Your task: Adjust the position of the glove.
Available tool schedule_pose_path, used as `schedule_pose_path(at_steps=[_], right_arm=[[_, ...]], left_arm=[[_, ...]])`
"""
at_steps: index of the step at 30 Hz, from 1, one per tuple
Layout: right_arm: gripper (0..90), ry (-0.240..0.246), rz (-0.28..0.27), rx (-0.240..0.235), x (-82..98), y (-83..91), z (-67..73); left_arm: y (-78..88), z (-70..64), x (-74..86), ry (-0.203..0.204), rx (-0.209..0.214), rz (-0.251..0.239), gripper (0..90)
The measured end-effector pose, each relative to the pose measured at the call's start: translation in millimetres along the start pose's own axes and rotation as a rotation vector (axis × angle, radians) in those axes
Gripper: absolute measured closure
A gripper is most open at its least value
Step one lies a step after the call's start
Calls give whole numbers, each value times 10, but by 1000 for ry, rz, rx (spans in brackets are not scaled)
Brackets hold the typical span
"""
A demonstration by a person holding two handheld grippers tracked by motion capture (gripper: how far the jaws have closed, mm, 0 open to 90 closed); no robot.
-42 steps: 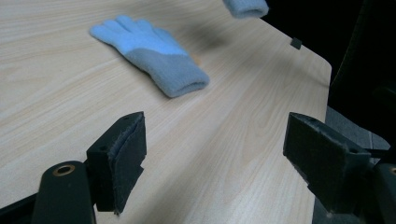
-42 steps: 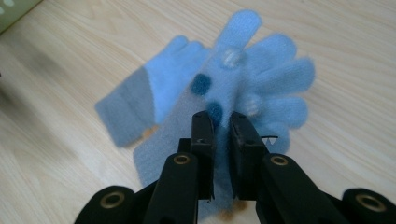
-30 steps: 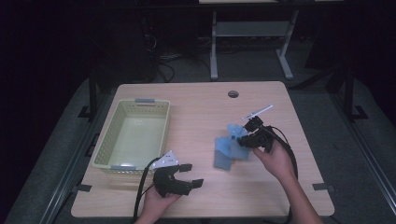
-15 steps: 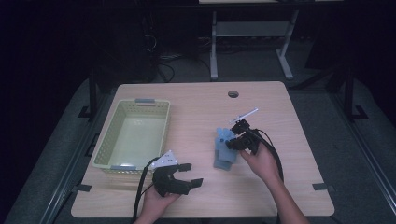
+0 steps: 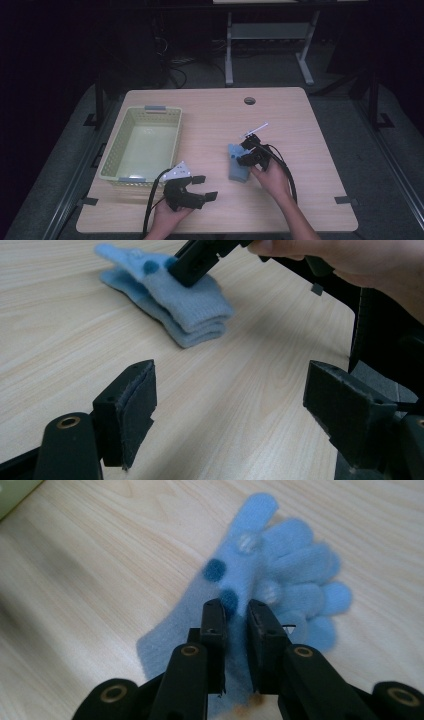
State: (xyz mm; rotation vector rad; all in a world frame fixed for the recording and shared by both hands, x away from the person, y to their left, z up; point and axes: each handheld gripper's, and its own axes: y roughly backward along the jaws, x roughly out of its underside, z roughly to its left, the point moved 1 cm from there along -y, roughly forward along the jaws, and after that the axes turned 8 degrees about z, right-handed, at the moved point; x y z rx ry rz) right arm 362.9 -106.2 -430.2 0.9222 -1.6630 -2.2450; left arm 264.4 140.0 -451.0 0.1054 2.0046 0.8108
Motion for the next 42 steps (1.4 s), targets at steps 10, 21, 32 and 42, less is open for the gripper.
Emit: schedule_pose_path(at_steps=[10,21,32,42], right_arm=[[670,-26,-28,26,18,26,-33],[739,-48,6,-32,60,-144,-83],[426,-125,-85,-123,196,71,-178],[382,-231,-139,-244,490,121,-317]], left_arm=[[-10,2,1,-1,1,2,210],[-76,-20,-3,10,26,16,235],[-139,-17,-112,31,36,16,240],[-385,16,-374,121,11,39,239]])
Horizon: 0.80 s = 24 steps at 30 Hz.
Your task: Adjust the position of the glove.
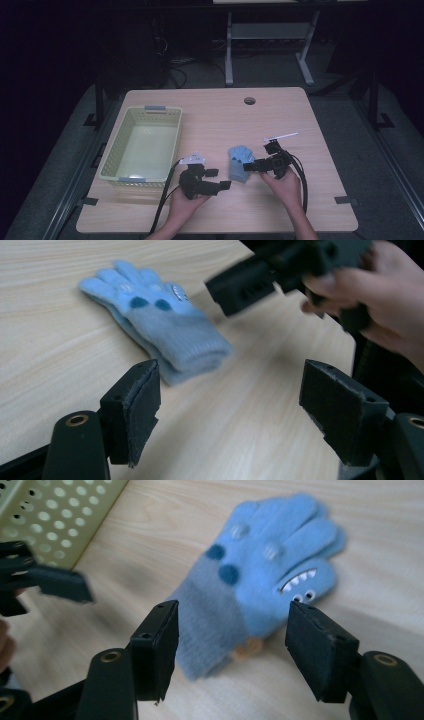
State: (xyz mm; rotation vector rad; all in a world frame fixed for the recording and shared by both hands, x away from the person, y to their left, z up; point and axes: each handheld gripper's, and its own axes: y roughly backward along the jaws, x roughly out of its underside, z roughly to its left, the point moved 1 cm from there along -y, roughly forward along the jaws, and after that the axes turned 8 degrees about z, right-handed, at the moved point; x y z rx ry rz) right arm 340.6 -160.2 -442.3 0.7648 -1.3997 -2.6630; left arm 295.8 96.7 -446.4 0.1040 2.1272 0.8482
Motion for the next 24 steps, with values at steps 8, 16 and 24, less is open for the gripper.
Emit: schedule_pose_path(at_steps=[8,16,24], right_arm=[[385,-63,-35,-45,111,-57,-108],[400,-129,-52,-94,165,-101,-194],[411,-173,-57,-135,196,-138,-229]], left_arm=[[-183,175,-134,188,42,36,278],[-381,390,-258,365,72,71,339],[-461,499,-268,412,66,88,418]])
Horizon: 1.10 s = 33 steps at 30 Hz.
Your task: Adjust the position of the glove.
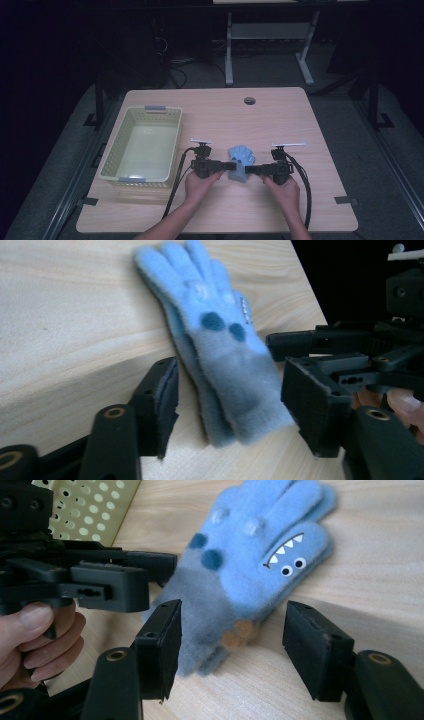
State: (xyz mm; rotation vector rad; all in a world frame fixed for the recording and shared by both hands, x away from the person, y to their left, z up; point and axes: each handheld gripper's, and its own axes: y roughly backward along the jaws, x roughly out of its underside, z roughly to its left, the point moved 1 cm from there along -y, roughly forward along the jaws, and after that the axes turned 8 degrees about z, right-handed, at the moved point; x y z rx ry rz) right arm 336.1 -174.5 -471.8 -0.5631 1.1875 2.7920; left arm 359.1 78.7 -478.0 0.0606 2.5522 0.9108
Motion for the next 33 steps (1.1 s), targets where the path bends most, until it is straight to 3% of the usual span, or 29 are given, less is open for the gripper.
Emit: schedule_pose_path(at_steps=[6,14,21,29,33], right_arm=[[458,-35,-11,-31,21,-42,-60],[541,-32,-2,-11,24,-97,-3],[600,-36,-5,-13,13,-139,9],[650,-53,-8,-33,-8,-191,10],[678,-69,1,-68,-23,-210,-23]], left_arm=[[-55,17,8,2,9,20,483],[-90,21,20,-28,17,36,577],[-109,37,17,-21,38,48,624],[-128,45,-7,-15,49,59,649],[-137,67,-21,-19,61,70,669]])
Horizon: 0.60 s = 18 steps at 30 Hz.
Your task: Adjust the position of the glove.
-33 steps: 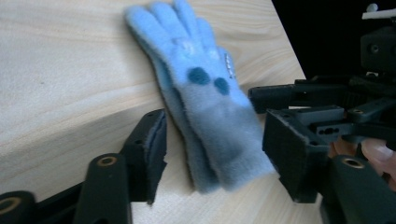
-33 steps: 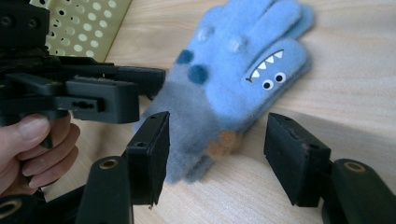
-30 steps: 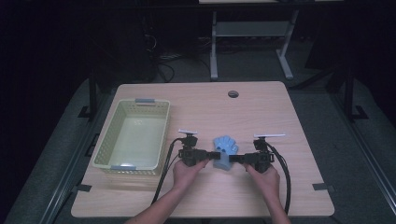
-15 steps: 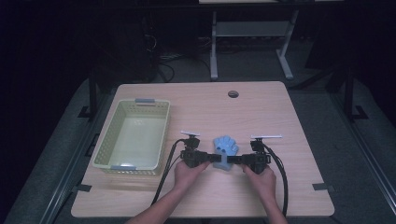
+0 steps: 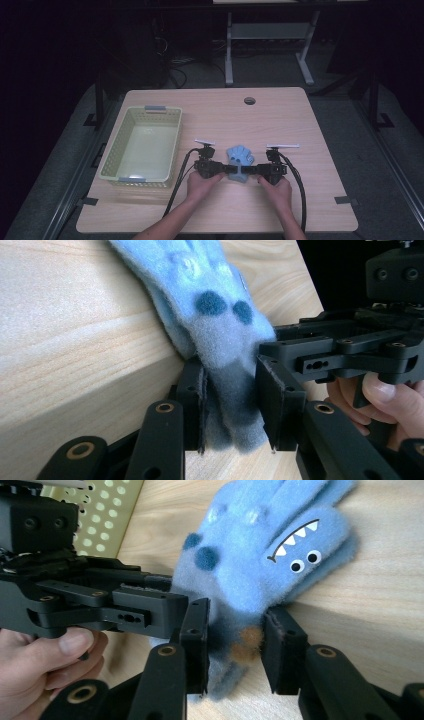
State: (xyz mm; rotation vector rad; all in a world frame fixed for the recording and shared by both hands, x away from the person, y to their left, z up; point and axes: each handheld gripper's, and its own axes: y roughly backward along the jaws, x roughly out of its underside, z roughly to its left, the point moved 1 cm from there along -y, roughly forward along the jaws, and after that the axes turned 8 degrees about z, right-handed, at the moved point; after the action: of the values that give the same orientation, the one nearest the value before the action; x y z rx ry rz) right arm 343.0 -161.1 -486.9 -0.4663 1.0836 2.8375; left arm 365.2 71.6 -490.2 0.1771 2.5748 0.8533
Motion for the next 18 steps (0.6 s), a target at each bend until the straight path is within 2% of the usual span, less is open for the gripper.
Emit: schedule_pose_path(at_steps=[4,8,18], right_arm=[[728,20,-1,-15,-10,-8,-3],[752,42,-2,-20,-14,10,1],[765,74,-5,13,-36,80,82]], left_arm=[[-2,38,-11,13,28,4,696],[8,19,-18,-3,21,7,705],[41,-52,-22,-22,29,-10,710]])
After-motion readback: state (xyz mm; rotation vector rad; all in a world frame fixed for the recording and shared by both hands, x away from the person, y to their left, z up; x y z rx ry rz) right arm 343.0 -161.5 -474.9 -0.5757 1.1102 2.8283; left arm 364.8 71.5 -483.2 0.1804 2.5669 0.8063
